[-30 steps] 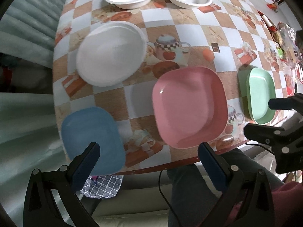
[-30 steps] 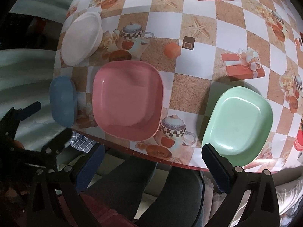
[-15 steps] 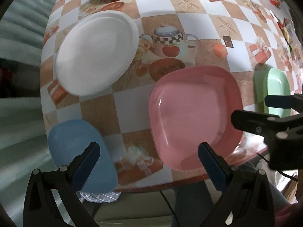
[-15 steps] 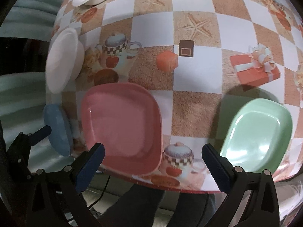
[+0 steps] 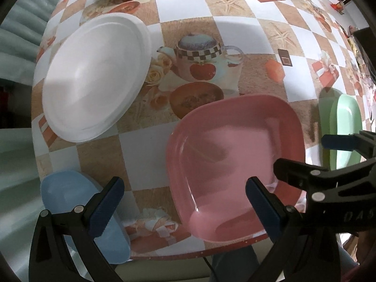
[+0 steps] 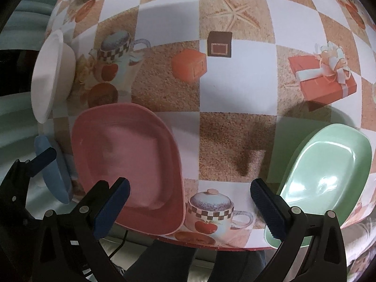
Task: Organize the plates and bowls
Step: 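Close the left gripper on the pink plate rim while the right gripper also grips it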
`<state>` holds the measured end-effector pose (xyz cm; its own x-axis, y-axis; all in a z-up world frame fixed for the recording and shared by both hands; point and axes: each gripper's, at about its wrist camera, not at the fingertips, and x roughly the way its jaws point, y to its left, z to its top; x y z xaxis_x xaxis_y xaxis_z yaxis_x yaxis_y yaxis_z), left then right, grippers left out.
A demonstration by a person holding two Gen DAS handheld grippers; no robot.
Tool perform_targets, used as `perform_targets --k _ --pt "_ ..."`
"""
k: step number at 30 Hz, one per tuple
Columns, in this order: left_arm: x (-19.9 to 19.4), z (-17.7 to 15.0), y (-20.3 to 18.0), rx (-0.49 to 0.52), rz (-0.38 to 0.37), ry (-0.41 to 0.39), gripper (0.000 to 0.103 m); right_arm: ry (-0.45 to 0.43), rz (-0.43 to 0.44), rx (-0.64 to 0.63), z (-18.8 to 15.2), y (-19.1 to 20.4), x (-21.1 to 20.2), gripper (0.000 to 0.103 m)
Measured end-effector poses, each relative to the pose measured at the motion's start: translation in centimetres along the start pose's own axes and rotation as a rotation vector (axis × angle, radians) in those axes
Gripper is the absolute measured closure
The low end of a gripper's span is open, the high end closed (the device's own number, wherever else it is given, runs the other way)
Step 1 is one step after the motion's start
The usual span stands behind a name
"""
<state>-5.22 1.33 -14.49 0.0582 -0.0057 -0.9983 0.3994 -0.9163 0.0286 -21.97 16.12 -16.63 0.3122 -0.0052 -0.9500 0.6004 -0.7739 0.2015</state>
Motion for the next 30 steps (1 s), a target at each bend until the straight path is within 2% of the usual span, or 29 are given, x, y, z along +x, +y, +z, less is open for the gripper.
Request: perform_targets --k 7,13,21,24,26,28,30 --pt "1.9 0.3 -0.5 -0.031 -0.008 0.001 0.0 0.016 -0.046 0.025 -0.5 0.0 1.3 0.0" --pt "3.5 0.7 -1.7 -0.026 0.001 0.012 0.0 -0.008 -0.108 0.006 -0.2 0.5 1.3 0.0" --pt "3.8 0.7 -2.4 -0.017 -0.027 -0.034 0.0 0.006 -0.166 0.036 0.5 0.6 1.3 0.0" --pt "3.8 -0.4 -2.4 -0.005 -0.03 -0.057 0.0 0.006 -0.173 0.039 1.0 0.3 1.7 0.0" --pt "3.8 -0.3 -2.5 -0.001 -0.032 -0.042 0.0 0.027 -0.169 0.029 1.7 0.9 2.0 0.0" --pt "3.1 -0.8 -1.6 -0.03 -0.027 -0.022 0.0 0.056 -0.16 0.013 2.2 1.1 2.1 0.0" --pt "2.5 -1.2 -0.2 -0.071 -0.018 -0.033 0.001 0.038 -0.127 0.029 2.4 1.2 1.7 0.0"
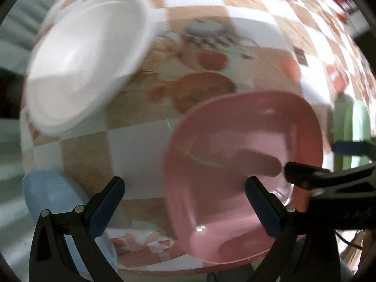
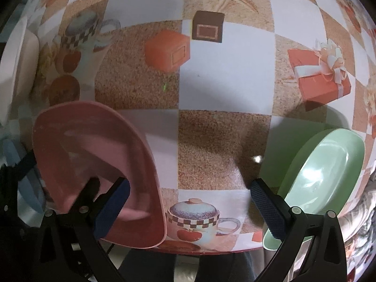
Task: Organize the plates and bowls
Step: 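Close the left gripper on the pink plate rim while the right gripper also grips it, then lift the pink plate with both grippers and carry it over the blue plate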
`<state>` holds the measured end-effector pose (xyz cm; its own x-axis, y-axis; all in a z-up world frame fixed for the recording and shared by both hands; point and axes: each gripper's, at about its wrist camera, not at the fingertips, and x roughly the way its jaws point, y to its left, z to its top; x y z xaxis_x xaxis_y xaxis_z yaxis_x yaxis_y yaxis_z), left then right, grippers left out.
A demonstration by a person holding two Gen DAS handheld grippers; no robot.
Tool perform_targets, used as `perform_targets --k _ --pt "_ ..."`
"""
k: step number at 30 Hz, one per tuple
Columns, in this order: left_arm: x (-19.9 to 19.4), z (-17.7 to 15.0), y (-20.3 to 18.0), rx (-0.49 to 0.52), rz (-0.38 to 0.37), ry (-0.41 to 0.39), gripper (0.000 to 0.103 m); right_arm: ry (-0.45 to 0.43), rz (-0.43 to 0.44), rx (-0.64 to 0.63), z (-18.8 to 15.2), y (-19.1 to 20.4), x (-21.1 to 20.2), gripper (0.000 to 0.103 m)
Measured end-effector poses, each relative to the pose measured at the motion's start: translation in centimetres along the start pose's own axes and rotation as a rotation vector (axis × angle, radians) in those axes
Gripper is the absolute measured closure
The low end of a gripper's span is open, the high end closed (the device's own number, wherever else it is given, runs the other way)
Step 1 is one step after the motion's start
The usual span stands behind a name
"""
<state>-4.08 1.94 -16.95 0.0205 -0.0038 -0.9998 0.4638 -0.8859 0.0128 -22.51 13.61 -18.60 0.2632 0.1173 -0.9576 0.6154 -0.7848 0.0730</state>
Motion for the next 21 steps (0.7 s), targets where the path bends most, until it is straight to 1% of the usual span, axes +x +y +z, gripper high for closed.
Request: perform_targets --k 1,3,5,6,8,10,13,14,15,16,17,18,19,20,21 --pt "0.1 -0.1 0.4 -0.015 0.002 0.003 0.001 -0.011 0.02 0.007 -0.2 -0.2 0.1 0.0" --pt "0.3 -0.2 1.0 -0.04 -0.027 0.022 0.002 -0.017 0.038 0.015 -0.5 -0.5 0.1 0.0" --pt "0.3 -0.2 0.9 -0.029 -0.026 0.022 0.003 -0.025 0.048 0.015 -0.8 -0.6 0.1 0.0" --pt "0.2 -0.2 0.7 -0.018 -0.022 0.018 0.005 -0.032 0.049 0.014 -0.9 -0.5 0.1 0.002" --pt "0.2 0.0 0.5 -0.003 -0.021 0.012 0.009 -0.046 0.05 0.007 -1.2 -0.3 -0.3 0.01" --pt "0.0 -0.1 -0.5 0.006 -0.032 0.011 0.015 -0.067 0.052 -0.018 -1.4 0.2 -0.8 0.028" --pt "-1.0 -0.2 -1.7 0.029 -0.049 0.013 0.03 -0.081 0.023 -0.082 -1.9 1.3 -0.9 0.041" --pt "-1.1 -0.1 -2.0 0.038 -0.052 0.012 0.039 -0.083 0.02 -0.09 -2.1 1.6 -0.9 0.043" --pt "-1.4 0.0 -2.4 0.05 -0.061 0.008 0.05 -0.085 0.025 -0.094 -2.2 1.7 -0.9 0.048" --pt "-1.6 0.0 -2.6 0.057 -0.07 0.005 0.055 -0.086 0.04 -0.092 -2.2 1.8 -0.9 0.054" --pt "-1.7 0.0 -2.9 0.059 -0.076 0.005 0.062 -0.086 0.06 -0.091 -2.5 1.9 -0.6 0.057" --pt "-1.7 0.0 -3.0 0.052 -0.082 0.01 0.066 -0.083 0.086 -0.091 -2.4 2.4 -0.6 0.064" --pt "-1.8 0.0 -3.1 0.04 -0.088 0.013 0.068 -0.078 0.1 -0.097 -2.4 2.6 -0.5 0.066" --pt "-1.8 0.0 -3.1 0.024 -0.097 0.017 0.073 -0.074 0.113 -0.108 -2.5 3.0 -0.5 0.066" --pt "-1.9 -0.1 -2.7 0.011 -0.102 0.021 0.073 -0.069 0.124 -0.115 -2.6 3.5 -0.2 0.068"
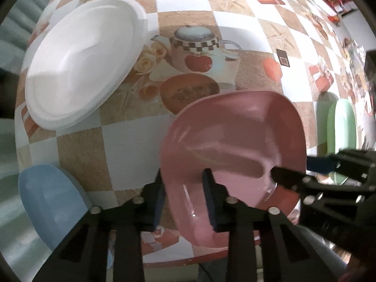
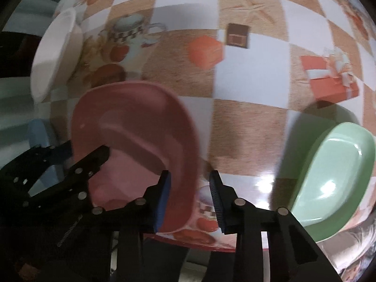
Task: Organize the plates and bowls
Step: 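Lift the pink plate with both grippers and carry it over the blue plate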
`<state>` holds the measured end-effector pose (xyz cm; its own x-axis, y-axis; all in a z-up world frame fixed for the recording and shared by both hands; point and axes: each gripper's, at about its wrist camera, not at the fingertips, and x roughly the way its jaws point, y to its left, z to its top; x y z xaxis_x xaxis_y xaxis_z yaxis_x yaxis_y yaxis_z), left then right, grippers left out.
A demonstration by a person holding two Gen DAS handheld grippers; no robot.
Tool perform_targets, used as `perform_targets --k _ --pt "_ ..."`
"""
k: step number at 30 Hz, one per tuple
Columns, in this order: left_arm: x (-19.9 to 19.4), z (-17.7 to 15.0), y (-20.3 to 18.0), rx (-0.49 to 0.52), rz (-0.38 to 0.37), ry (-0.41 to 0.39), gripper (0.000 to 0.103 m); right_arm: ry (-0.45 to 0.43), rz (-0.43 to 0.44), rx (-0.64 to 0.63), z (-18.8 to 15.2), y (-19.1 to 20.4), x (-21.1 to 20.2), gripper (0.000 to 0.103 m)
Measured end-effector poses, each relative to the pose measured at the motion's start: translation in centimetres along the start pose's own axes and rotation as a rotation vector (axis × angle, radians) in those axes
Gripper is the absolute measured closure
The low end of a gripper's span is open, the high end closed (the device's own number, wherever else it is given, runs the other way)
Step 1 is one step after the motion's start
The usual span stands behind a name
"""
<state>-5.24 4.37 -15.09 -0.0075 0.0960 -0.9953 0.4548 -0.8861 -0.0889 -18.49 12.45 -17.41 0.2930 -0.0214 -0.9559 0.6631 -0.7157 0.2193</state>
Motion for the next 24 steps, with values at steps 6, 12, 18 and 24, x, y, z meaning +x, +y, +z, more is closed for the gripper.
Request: perform_targets --k 6,12,18,24 --pt "-0.1 -0.9 1.9 -0.03 -0.012 -0.009 0.076 0.008 0.018 0.021 -0.8 1.3 0.6 0.068" --pt "0.9 -3.8 3.5 -0.04 0.016 -0.002 0.078 0.023 0.009 0.02 -2.5 1.8 1.1 0.068" --pt "0.6 -3.7 4.5 -0.058 0.015 -0.006 0.079 0.035 0.01 0.011 -3.6 3.4 1.5 0.068" --pt "1.0 -0.9 3.9 -0.057 0.024 -0.025 0.079 0.04 0.012 0.0 -2.9 3.3 0.3 0.068"
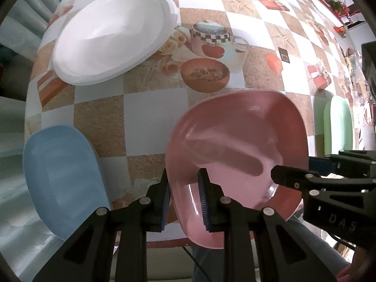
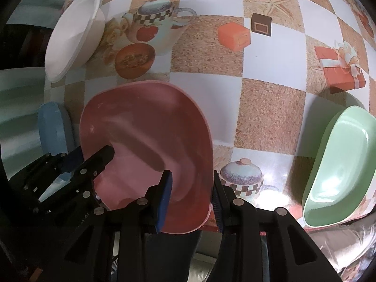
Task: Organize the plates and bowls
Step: 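Lift the pink plate with both grippers and carry it over the blue plate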
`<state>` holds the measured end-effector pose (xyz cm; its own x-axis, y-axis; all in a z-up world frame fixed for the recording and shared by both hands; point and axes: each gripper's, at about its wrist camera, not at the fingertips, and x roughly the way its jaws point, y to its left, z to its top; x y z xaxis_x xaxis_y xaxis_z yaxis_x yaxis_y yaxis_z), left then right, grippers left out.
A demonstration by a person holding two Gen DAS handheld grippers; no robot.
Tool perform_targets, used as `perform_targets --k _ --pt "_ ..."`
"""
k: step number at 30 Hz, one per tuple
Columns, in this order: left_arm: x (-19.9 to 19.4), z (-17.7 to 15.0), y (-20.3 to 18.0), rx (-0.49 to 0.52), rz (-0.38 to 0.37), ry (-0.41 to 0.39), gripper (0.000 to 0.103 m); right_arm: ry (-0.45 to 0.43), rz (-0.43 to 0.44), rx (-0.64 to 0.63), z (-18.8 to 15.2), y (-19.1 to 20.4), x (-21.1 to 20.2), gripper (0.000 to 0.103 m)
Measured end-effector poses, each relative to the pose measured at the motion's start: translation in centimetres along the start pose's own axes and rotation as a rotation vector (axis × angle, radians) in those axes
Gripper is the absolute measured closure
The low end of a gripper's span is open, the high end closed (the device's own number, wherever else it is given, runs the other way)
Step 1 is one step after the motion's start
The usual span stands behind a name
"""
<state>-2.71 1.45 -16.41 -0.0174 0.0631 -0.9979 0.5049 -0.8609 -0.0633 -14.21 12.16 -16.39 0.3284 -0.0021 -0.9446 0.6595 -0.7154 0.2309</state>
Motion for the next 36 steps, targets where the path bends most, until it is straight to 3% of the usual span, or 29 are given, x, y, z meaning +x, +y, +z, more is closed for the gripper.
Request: perform_targets --k 2,4,14,16,20,36 --pt "-0.5 -0.1 -0.5 -0.006 -0.001 -0.008 0.079 0.0 -0.003 -0.008 0.6 -0.5 -1.1 0.068" --pt "-3.9 -1.6 -0.8 -0.009 -0.013 -0.023 0.079 -0.006 -0.001 -0.015 0.5 -0.1 -1.5 0.068" --pt "-8.1 -2.0 1.6 -0.079 0.011 -0.11 0.079 -0.04 -0.005 -0.109 0.0 2.7 -5.1 0.068" --pt "-8.4 -2.7 2.4 -0.098 0.036 -0.129 0.079 -0.058 -0.028 -0.141 0.4 3.6 -5.9 0.08" --pt "-8.9 -3.0 4.6 -0.165 0.03 -0.149 0.079 -0.076 -0.027 -0.17 0.6 5.1 -6.4 0.092" --pt "-12.4 -6.4 13.3 -0.271 0.105 -0.173 0.079 -0.065 -0.008 -0.359 0.4 16.1 -5.0 0.092"
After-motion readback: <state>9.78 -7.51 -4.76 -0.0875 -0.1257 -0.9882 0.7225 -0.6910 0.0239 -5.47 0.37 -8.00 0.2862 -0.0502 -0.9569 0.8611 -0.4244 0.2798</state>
